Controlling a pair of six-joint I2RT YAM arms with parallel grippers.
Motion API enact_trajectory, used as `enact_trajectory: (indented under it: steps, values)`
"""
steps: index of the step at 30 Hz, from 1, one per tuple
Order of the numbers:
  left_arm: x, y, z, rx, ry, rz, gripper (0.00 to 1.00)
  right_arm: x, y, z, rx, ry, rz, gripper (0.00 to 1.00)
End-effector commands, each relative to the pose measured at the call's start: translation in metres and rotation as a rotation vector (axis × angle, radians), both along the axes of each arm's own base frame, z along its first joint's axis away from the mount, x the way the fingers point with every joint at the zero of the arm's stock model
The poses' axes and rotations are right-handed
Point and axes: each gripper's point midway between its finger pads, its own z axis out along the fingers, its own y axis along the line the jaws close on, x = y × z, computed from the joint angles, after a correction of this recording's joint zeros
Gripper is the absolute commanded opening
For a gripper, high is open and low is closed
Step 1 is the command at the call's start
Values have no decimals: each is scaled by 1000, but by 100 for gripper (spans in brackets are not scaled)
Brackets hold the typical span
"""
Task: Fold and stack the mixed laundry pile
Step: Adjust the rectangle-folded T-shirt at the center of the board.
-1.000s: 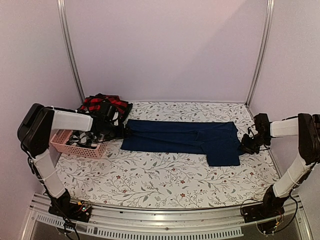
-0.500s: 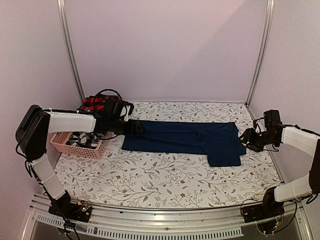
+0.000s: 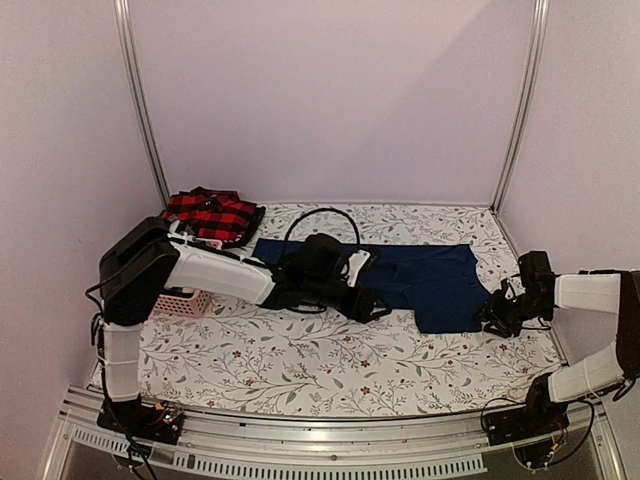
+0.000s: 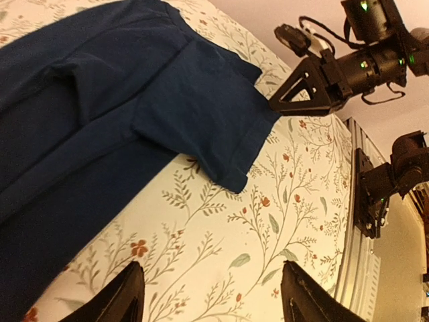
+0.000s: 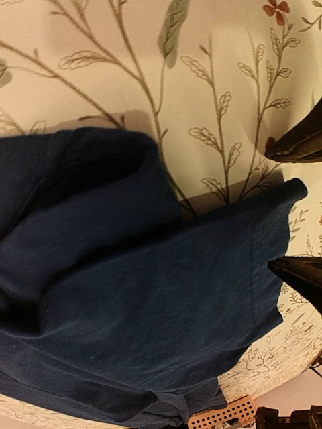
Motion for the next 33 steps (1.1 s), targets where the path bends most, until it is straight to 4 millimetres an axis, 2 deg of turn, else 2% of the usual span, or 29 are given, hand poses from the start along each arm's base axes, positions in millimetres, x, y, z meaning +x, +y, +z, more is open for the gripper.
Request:
enact_trajectory:
  steps: [1,5,10,11,16,23,26,30,33]
  values:
    - [-24,-53,-8,-56,2,-112,68,10,7,-7,32,-9,25,40]
    - [-25,-79,-38,-30,28,-124,62,9,13,-10,65,-3,39,27]
    - [-26,-104,-66,-7,59,-141,56,9,15,-6,80,-20,44,19]
    - [-28,-107,-77,8,73,-143,55,9,16,-6,85,-22,44,17]
    - [-27,-111,-108,66,93,-118,54,9,17,-4,93,-30,52,10]
    - [-30,-115,-135,132,104,-111,39,13,20,3,105,-54,64,1]
    - [-29,-112,-127,128,89,-114,23,17,22,10,115,-78,72,0]
    - [-22,-112,-91,70,44,-112,0,28,24,29,128,-140,86,0]
    - [-14,-112,-63,31,8,-109,0,40,25,46,130,-198,94,0]
